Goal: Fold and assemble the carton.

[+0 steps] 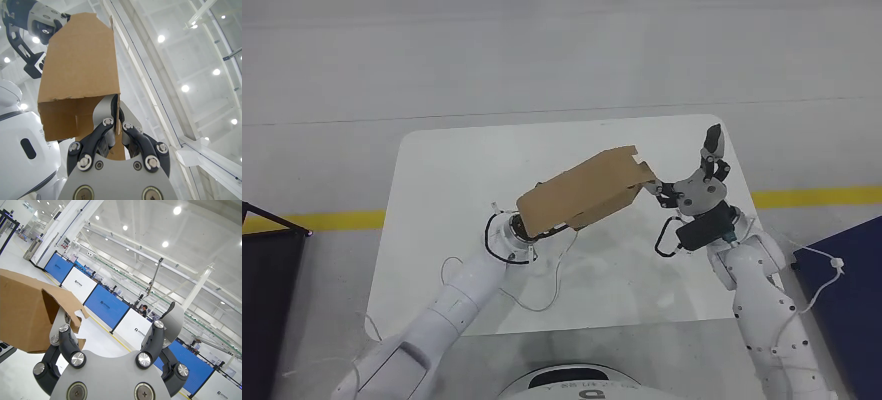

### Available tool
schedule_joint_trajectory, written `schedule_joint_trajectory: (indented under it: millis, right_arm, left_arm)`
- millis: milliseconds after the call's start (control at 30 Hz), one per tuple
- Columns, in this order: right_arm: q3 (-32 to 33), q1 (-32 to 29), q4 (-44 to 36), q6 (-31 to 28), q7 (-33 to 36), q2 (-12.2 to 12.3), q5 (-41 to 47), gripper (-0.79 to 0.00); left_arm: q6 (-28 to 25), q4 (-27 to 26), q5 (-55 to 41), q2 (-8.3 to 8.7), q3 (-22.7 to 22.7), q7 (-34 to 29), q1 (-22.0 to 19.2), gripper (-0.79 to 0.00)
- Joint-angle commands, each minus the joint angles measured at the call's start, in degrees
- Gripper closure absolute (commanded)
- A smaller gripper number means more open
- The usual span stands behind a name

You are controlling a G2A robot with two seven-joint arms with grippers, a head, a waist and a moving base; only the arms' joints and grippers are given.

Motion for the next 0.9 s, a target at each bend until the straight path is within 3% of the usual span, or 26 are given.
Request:
schedule_joint_trajectory:
  millis: [0,300,533,700,867]
  right_arm:
    - [0.02,0.16,0.08,-0.73,-0.33,0.10,0.02,-0.785]
    - [-0.41,0.51,0.43,-2.92,-0.86,0.48,-0.65,-0.785]
    - [1.40,1.74,1.51,-10.80,-2.67,1.68,-5.32,-0.785]
    - [3.00,0.79,0.47,-14.53,-3.93,2.66,-10.04,-0.785]
    - [3.08,0.25,0.33,-13.93,-3.77,2.98,-10.23,-0.785]
  left_arm:
    - [0.00,-0.35,0.93,0.20,-0.51,0.00,0.25,0.000]
    - [0.66,-1.86,4.24,0.88,-1.21,0.66,1.89,0.000]
    - [-3.23,0.08,14.63,1.61,-1.68,0.14,0.74,0.000]
    - [-4.76,-0.32,15.37,1.64,-2.84,-2.74,0.53,0.000]
    - [-6.41,-1.08,11.71,1.31,-4.58,-6.21,1.21,0.000]
